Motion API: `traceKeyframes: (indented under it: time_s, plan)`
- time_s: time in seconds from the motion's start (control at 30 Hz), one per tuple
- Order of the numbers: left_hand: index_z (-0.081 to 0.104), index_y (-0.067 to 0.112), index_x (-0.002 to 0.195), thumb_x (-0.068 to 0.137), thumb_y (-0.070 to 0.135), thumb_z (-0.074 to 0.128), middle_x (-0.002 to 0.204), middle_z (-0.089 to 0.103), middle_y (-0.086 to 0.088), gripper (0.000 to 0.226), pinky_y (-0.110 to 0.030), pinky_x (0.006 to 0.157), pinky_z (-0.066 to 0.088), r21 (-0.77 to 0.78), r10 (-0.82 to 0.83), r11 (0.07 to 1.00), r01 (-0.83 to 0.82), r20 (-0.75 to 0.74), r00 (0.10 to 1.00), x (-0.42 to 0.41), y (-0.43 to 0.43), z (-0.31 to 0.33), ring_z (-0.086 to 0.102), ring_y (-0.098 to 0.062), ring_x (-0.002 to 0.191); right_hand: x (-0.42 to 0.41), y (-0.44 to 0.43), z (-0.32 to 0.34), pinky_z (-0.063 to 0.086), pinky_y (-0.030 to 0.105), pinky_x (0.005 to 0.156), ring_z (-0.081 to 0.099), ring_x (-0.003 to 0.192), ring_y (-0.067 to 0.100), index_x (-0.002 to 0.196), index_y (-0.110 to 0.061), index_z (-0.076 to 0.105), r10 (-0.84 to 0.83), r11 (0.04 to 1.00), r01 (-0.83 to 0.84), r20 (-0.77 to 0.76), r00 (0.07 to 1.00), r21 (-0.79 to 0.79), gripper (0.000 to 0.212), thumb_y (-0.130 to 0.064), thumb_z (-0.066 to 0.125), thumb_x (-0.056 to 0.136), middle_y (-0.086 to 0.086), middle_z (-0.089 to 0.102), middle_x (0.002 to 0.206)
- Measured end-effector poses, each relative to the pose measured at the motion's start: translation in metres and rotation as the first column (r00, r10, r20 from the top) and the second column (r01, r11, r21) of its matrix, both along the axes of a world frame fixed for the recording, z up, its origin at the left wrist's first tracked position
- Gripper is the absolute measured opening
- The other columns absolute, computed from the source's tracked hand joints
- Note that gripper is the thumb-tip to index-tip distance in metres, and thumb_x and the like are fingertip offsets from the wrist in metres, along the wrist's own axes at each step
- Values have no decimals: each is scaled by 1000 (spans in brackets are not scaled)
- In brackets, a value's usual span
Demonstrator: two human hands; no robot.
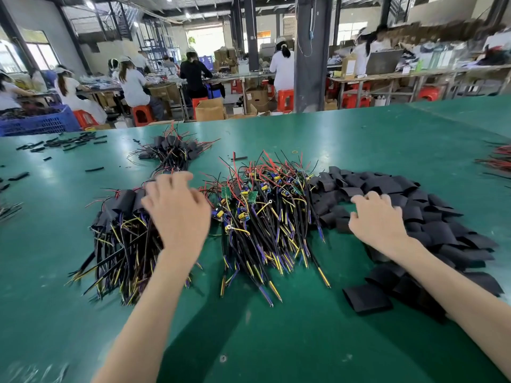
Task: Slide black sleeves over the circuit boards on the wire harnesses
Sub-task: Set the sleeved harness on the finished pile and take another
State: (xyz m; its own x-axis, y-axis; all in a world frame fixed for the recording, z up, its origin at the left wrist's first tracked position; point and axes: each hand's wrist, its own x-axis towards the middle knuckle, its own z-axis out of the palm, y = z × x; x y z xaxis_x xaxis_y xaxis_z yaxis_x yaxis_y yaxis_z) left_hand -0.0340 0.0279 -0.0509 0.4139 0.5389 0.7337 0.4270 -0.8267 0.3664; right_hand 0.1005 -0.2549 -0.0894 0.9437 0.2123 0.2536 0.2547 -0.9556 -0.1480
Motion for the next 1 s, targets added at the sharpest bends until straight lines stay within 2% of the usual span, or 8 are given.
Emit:
traceKeyframes:
  time_s: [0.1, 0.2, 0.37, 0.6, 0.67, 0.83, 0.9, 1.0]
  plan:
    - [60, 18, 110, 85, 18, 51, 109, 57, -5, 27, -37, 88, 30, -53, -249, 968, 245, -93, 964, 37, -41, 3, 44, -25, 107, 5, -4, -7, 37, 46, 94, 39, 120, 35, 138, -19, 37, 14, 997, -22, -109, 994, -69, 43, -29, 39, 97, 12, 44, 134]
    - [56, 18, 119, 89, 20, 48, 115, 57, -4, 31, -37, 95, 30, -86, -405, 914, 397, -233, 884, 88, -73, 3, 44, -23, 111, 4, -3, -12, 40, 45, 93, 41, 120, 32, 141, -25, 34, 87, 992, -94, -80, 993, -90, 43, -28, 37, 98, 6, 44, 136]
    - [47, 16, 130, 98, 28, 36, 130, 51, -12, 36, -44, 101, 28, -5, -399, 874, 486, -577, 713, 165, -94, 5, 38, -29, 124, 0, 4, -11, 41, 40, 89, 47, 114, 27, 131, -21, 50, 241, 970, -241, 20, 970, 26, 41, -11, 42, 92, 1, 48, 130]
    - [32, 19, 143, 99, 31, 25, 149, 34, -10, 46, -59, 107, 10, -171, -339, 904, 392, -845, 414, 212, -99, 3, 20, -33, 138, 0, 3, -8, 41, 35, 86, 49, 106, 22, 108, -19, 64, 328, 942, -331, 57, 943, 58, 33, -11, 45, 83, -2, 56, 113]
    - [36, 19, 139, 99, 34, 30, 144, 40, -10, 43, -60, 106, 10, -175, -347, 905, 388, -832, 433, 213, -103, 0, 25, -32, 137, 1, 3, -8, 41, 34, 87, 48, 107, 22, 108, -19, 63, 329, 941, -331, 38, 943, 72, 34, -12, 47, 80, -2, 55, 113]
    - [55, 16, 114, 91, 24, 54, 116, 55, -7, 24, -49, 102, 27, -93, -424, 872, 481, -637, 644, 203, -112, -4, 48, -29, 115, 0, 3, -10, 35, 35, 89, 40, 110, 22, 125, -23, 52, 391, 920, -392, -20, 920, -8, 49, -16, 48, 77, -3, 46, 122]
    - [55, 11, 108, 85, 8, 55, 112, 52, -11, 23, -43, 95, 36, -191, -545, 830, 524, -482, 686, 197, -114, -4, 54, -31, 101, 0, 3, -13, 32, 36, 93, 36, 114, 22, 132, -24, 47, 410, 910, -411, -30, 912, -48, 52, -19, 47, 80, -4, 43, 129]
    - [48, 6, 108, 79, -8, 51, 109, 49, -16, 32, -37, 77, 43, -392, -708, 683, 616, -150, 690, 187, -118, 10, 54, -31, 88, 2, 4, -13, 33, 35, 94, 36, 115, 21, 134, -25, 44, 423, 905, -424, -23, 906, -48, 47, -25, 50, 87, -6, 44, 129]
